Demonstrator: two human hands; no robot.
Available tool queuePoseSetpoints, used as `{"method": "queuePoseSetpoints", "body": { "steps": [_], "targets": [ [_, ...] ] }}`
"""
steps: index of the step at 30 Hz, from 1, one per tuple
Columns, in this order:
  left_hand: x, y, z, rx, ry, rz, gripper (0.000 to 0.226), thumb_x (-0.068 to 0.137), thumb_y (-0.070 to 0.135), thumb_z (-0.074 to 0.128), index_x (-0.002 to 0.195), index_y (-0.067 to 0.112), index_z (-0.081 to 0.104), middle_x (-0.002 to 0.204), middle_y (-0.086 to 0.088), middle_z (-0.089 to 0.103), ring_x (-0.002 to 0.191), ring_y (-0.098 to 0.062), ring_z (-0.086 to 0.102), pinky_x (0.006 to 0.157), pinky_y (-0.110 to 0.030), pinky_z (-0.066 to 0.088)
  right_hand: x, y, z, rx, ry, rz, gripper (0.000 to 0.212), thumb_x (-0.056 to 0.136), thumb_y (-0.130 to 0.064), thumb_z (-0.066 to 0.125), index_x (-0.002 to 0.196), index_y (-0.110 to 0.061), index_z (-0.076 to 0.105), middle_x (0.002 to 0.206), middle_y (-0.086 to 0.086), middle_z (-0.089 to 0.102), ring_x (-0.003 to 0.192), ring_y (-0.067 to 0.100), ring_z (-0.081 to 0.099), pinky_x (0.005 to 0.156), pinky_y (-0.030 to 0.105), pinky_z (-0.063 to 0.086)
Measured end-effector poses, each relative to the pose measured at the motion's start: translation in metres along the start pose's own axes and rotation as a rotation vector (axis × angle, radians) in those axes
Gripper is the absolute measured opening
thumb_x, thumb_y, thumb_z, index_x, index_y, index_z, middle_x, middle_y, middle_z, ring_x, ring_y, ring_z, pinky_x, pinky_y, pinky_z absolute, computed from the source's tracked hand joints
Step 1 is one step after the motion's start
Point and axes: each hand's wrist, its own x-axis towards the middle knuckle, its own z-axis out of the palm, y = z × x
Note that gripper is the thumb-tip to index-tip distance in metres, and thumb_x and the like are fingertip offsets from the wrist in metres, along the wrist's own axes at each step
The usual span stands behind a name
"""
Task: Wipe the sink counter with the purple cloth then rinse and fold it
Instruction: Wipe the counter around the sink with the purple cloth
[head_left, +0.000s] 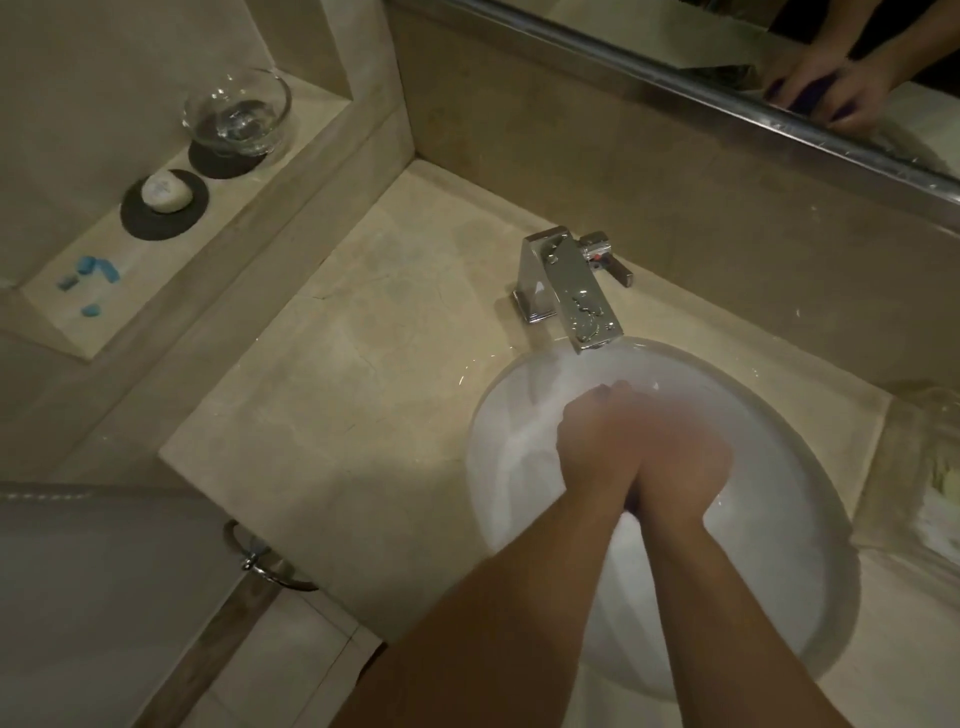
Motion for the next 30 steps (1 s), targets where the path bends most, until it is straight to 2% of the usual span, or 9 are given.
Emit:
{"method": "queuePoseSetpoints", "body": {
  "steps": [2, 6, 9, 13, 17, 19, 24, 27, 30],
  "targets": [
    [-0.005, 0.002, -0.007, -0.148, -0.104, 0.019, 0.031, 0.083, 0.061, 0.062, 0.079, 0.03, 0.062, 0.084, 0.003, 0.069, 0.082, -0.018, 0.066, 0.079, -0.036, 0.057, 0.002, -0.007, -0.004, 0.061, -0.002, -0.025, 0.03, 0.085, -0.015, 0.052, 0.057, -0.009, 0.045, 0.046, -0.006, 0.035, 0.047, 0.012, 0.029, 0.051, 0.033, 0.029],
    [-0.004, -0.006, -0.034, -0.24, -0.33, -0.281, 0.077, 0.062, 0.09, 0.055, 0.118, 0.038, 0.062, 0.12, 0.002, 0.069, 0.108, -0.023, 0.066, 0.094, -0.049, 0.055, -0.006, -0.012, -0.006, 0.398, 0.018, 0.171, 0.028, 0.088, -0.022, 0.058, 0.061, -0.016, 0.053, 0.054, -0.01, 0.046, 0.048, 0.006, 0.042, 0.052, 0.025, 0.035],
    [-0.003, -0.006, -0.044, -0.273, -0.397, -0.397, 0.066, 0.066, 0.079, 0.069, 0.112, 0.031, 0.07, 0.11, 0.0, 0.075, 0.1, -0.024, 0.072, 0.087, -0.049, 0.059, -0.016, 0.004, -0.005, 0.182, -0.209, 0.182, 0.03, 0.085, -0.047, 0.067, 0.077, -0.019, 0.072, 0.082, -0.002, 0.072, 0.075, 0.017, 0.068, 0.068, 0.034, 0.054],
    [0.012, 0.001, -0.052, -0.067, -0.201, -0.122, 0.049, 0.067, 0.07, 0.069, 0.09, 0.027, 0.072, 0.091, 0.003, 0.077, 0.087, -0.02, 0.073, 0.086, -0.04, 0.059, -0.016, -0.007, -0.007, 0.013, -0.473, 0.209, 0.032, 0.086, -0.041, 0.062, 0.103, -0.016, 0.07, 0.11, 0.013, 0.072, 0.1, 0.034, 0.068, 0.084, 0.047, 0.057],
    [0.012, 0.018, -0.049, 0.382, -0.097, 0.114, 0.043, 0.08, 0.06, 0.05, 0.081, 0.021, 0.068, 0.081, 0.001, 0.071, 0.079, -0.022, 0.066, 0.077, -0.033, 0.053, -0.022, -0.016, 0.008, 0.038, -0.492, 0.32, 0.054, 0.088, -0.071, 0.049, 0.092, -0.023, 0.073, 0.094, 0.007, 0.078, 0.09, 0.029, 0.074, 0.084, 0.054, 0.06],
    [0.014, 0.021, -0.047, 0.446, -0.065, 0.153, 0.041, 0.083, 0.053, 0.046, 0.077, 0.018, 0.066, 0.078, -0.002, 0.069, 0.077, -0.024, 0.064, 0.072, -0.033, 0.05, -0.022, -0.012, 0.014, -0.071, -0.381, 0.278, 0.051, 0.086, -0.066, 0.049, 0.078, -0.02, 0.07, 0.085, 0.005, 0.075, 0.086, 0.03, 0.071, 0.083, 0.049, 0.059],
    [0.025, 0.008, -0.046, 0.307, -0.12, 0.023, 0.034, 0.073, 0.048, 0.046, 0.065, 0.017, 0.058, 0.071, -0.003, 0.063, 0.072, -0.027, 0.061, 0.069, -0.035, 0.048, -0.022, 0.002, 0.015, -0.149, -0.188, 0.119, 0.03, 0.088, -0.027, 0.047, 0.07, -0.006, 0.058, 0.067, 0.006, 0.057, 0.067, 0.029, 0.051, 0.064, 0.035, 0.041],
    [0.024, -0.002, -0.047, 0.103, -0.144, -0.156, 0.027, 0.066, 0.043, 0.051, 0.061, 0.017, 0.058, 0.062, 0.001, 0.058, 0.065, -0.025, 0.056, 0.067, -0.034, 0.046, -0.023, 0.004, 0.012, -0.202, -0.171, 0.08, 0.034, 0.093, -0.023, 0.048, 0.062, -0.009, 0.048, 0.065, 0.007, 0.052, 0.063, 0.028, 0.048, 0.063, 0.037, 0.041],
    [0.022, -0.003, -0.057, 0.07, -0.197, -0.181, 0.028, 0.07, 0.046, 0.058, 0.064, 0.019, 0.063, 0.067, 0.0, 0.064, 0.071, -0.027, 0.062, 0.071, -0.036, 0.05, -0.025, 0.002, 0.009, -0.226, -0.242, 0.075, 0.04, 0.096, -0.026, 0.047, 0.058, -0.015, 0.04, 0.059, 0.001, 0.046, 0.061, 0.025, 0.044, 0.064, 0.038, 0.038]
  ]
}}
